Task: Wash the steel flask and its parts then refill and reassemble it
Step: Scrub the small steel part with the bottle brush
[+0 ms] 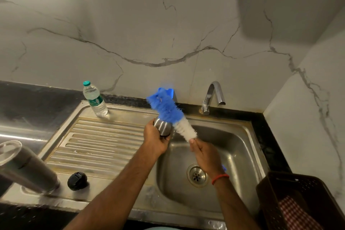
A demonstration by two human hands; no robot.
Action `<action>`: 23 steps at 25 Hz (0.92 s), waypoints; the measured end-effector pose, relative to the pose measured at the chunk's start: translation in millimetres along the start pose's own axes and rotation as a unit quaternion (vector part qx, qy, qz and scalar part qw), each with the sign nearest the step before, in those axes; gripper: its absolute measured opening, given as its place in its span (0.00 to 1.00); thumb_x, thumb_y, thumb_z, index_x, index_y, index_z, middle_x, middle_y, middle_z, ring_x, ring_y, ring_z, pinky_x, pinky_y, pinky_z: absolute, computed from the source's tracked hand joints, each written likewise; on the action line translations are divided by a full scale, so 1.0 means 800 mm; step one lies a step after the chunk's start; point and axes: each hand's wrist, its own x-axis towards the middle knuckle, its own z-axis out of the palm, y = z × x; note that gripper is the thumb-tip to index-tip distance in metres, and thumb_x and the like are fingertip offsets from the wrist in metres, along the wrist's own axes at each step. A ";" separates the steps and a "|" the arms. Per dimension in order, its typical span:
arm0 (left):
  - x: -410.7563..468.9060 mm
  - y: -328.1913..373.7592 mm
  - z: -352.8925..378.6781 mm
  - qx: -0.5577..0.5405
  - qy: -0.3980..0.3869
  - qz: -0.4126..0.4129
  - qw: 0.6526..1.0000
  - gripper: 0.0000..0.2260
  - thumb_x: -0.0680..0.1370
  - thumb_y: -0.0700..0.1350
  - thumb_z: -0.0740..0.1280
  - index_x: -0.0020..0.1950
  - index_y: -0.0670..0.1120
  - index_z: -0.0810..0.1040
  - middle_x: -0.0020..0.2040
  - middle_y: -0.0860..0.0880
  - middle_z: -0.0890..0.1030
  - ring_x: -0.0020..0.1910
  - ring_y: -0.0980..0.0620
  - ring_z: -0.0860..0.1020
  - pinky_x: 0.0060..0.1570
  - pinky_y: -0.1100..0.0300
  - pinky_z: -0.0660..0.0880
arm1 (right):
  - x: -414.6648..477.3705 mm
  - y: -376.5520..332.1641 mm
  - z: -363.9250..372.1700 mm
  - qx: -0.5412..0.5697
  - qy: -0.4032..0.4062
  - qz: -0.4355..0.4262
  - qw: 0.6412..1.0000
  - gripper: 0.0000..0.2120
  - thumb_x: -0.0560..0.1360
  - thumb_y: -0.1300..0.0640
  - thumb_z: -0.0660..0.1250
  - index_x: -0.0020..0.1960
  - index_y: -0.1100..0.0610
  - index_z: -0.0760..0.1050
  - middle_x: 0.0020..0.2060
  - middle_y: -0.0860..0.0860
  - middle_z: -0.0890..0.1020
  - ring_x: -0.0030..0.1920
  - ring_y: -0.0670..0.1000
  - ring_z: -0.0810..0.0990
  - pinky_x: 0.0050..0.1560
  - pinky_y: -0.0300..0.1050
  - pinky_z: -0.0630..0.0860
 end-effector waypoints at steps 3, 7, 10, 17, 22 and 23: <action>0.009 0.010 -0.002 -0.018 0.007 0.014 1.000 0.15 0.79 0.46 0.67 0.64 0.42 0.77 0.57 0.36 0.83 0.57 0.39 0.84 0.46 0.51 0.84 | -0.007 0.013 -0.004 -0.035 -0.003 0.004 0.999 0.19 0.81 0.41 0.55 0.36 0.47 0.71 0.25 0.46 0.72 0.25 0.43 0.71 0.26 0.34 0.65; 0.009 0.005 -0.003 0.000 0.003 0.010 1.000 0.22 0.79 0.59 0.68 0.64 0.43 0.76 0.57 0.37 0.84 0.52 0.40 0.86 0.43 0.51 0.84 | -0.003 0.010 -0.007 -0.038 0.009 0.000 0.999 0.22 0.81 0.40 0.55 0.35 0.51 0.73 0.23 0.46 0.70 0.24 0.44 0.69 0.25 0.35 0.63; 0.010 0.004 -0.004 -0.001 -0.035 0.014 0.999 0.26 0.78 0.61 0.69 0.65 0.43 0.78 0.58 0.40 0.83 0.52 0.43 0.85 0.44 0.51 0.84 | -0.004 0.018 -0.003 -0.035 0.042 -0.056 0.997 0.24 0.81 0.37 0.55 0.35 0.51 0.72 0.22 0.45 0.67 0.24 0.45 0.69 0.25 0.39 0.64; 0.012 -0.003 -0.009 0.068 -0.024 0.010 0.997 0.27 0.76 0.69 0.64 0.51 0.44 0.81 0.43 0.46 0.83 0.39 0.52 0.81 0.35 0.59 0.76 | -0.010 0.021 0.004 -0.049 0.040 -0.059 0.996 0.22 0.81 0.39 0.54 0.36 0.51 0.74 0.23 0.44 0.68 0.24 0.44 0.69 0.26 0.34 0.62; 0.015 -0.003 -0.010 0.075 -0.016 0.009 0.997 0.28 0.75 0.67 0.68 0.57 0.42 0.81 0.45 0.44 0.83 0.33 0.54 0.77 0.34 0.63 0.76 | -0.007 0.028 -0.008 -0.020 0.025 -0.020 0.999 0.20 0.82 0.45 0.60 0.32 0.46 0.68 0.22 0.45 0.68 0.24 0.44 0.69 0.26 0.35 0.62; 0.016 -0.002 -0.009 0.073 -0.018 0.016 0.997 0.27 0.76 0.65 0.69 0.58 0.42 0.80 0.44 0.44 0.83 0.34 0.53 0.78 0.34 0.63 0.77 | -0.004 0.024 -0.011 -0.030 0.020 -0.045 0.998 0.19 0.82 0.45 0.60 0.33 0.47 0.69 0.22 0.45 0.68 0.24 0.44 0.69 0.26 0.33 0.61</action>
